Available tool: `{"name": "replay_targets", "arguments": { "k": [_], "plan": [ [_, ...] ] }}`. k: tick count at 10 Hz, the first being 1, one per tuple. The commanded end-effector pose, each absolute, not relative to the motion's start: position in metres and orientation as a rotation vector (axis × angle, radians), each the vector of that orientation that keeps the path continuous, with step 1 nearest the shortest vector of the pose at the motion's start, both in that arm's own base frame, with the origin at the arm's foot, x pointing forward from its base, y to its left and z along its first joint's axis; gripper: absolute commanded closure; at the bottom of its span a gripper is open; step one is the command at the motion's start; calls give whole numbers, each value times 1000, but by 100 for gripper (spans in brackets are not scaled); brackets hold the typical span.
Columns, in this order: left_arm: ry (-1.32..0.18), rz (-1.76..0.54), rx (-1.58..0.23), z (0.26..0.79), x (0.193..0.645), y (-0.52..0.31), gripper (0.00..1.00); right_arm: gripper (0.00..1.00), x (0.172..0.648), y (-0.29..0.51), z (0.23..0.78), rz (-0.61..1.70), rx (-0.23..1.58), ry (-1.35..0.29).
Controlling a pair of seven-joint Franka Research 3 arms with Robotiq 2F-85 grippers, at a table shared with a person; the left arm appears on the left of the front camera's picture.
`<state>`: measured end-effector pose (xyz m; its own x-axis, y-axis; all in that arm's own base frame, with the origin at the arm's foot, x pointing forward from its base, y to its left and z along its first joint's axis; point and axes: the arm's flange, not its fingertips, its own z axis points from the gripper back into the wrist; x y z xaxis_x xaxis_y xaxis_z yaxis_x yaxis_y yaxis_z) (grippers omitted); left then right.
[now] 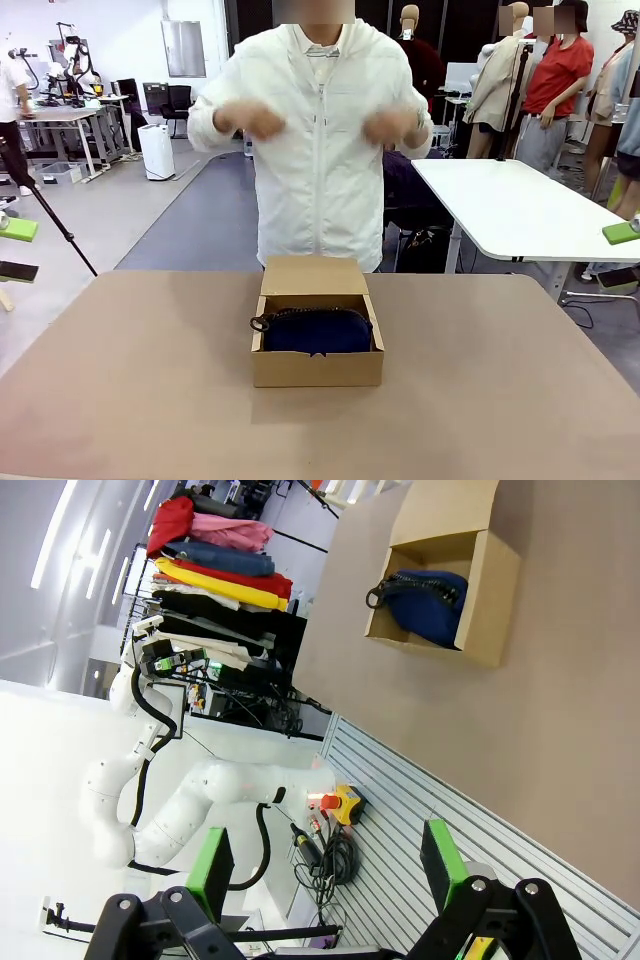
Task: Pack the items into the box.
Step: Pick up the item indicated by the person and place it inside the Mailer Box.
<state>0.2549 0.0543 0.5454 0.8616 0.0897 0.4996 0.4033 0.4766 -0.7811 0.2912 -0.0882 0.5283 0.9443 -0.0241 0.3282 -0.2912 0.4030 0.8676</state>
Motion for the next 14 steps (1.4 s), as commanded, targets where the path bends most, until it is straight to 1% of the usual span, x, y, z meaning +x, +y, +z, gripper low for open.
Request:
{"name": "replay_targets", "arguments": {
  "k": [1, 14],
  "plan": [
    [-446, -319, -1058, 563, 291, 50, 0, 0, 290, -90, 529, 191, 1140, -313],
    [-446, -319, -1058, 563, 291, 50, 0, 0, 290, -90, 529, 191, 1140, -313]
  ]
}}
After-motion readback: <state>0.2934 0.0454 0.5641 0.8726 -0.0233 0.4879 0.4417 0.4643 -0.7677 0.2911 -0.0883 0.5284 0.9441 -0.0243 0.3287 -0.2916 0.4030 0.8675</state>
